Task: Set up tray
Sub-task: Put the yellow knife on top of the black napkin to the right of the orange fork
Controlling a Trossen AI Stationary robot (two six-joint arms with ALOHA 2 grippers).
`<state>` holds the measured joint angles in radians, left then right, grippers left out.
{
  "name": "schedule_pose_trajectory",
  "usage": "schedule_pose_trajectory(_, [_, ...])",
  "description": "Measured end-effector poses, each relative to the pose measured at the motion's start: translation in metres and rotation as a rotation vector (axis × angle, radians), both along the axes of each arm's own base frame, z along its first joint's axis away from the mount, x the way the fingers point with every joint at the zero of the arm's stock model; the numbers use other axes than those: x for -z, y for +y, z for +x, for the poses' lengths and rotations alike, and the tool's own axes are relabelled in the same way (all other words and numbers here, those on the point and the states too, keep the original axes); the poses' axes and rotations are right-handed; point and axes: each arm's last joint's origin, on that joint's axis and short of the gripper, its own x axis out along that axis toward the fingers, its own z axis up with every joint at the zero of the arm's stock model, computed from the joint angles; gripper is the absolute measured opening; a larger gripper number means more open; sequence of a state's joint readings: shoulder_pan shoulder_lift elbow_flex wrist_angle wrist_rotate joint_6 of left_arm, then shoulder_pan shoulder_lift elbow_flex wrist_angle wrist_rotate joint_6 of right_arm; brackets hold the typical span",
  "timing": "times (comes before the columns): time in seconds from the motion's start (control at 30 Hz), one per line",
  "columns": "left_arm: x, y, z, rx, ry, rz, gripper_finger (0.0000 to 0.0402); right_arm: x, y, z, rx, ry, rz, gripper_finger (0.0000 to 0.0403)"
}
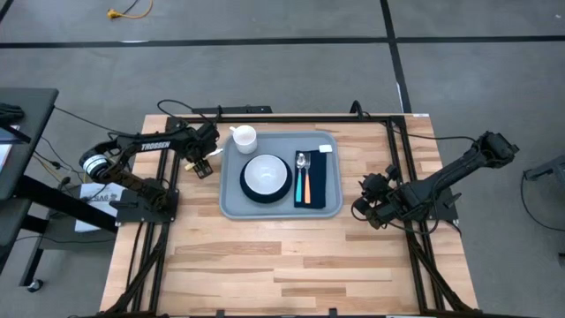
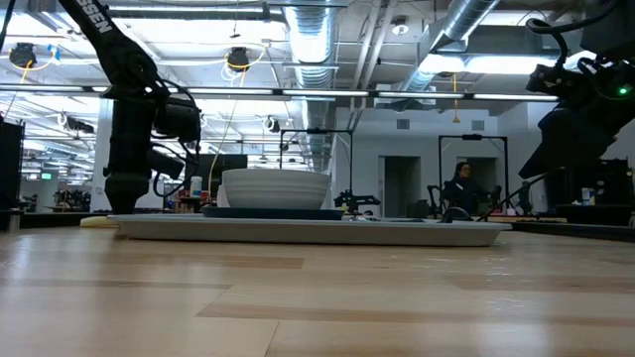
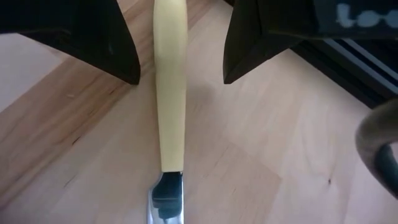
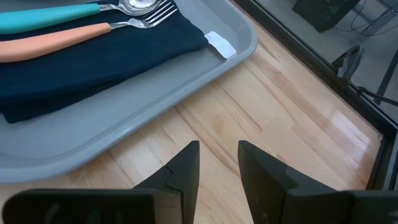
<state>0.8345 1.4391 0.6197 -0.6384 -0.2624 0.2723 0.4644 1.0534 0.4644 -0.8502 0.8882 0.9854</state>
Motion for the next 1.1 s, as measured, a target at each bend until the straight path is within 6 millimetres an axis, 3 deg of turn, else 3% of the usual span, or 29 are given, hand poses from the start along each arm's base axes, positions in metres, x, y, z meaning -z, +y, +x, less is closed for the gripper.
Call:
schedule_pose_trajectory(0.5, [0.0002,0.0,0.0002,-0.011,-0.013,-0.01,0.0214,0.0,0.0,0.0,0.0,0.0,0.0,0.0102])
schedule_pose_trajectory(0.93, [0.0001,-0.0015,0.0019,-0.016,-0.022,-0.022,0.0045,0.0,0.0001,0.0003,0.0,-0.003,0.002,0.0102])
schedule_pose_trajectory(1.1, [-0.0009,-0.0019,0.0006,-0.091,-0.011,-0.015,0.004,0.0,0.0001,0.0003,0.0,-0.003,0.002,0.0102])
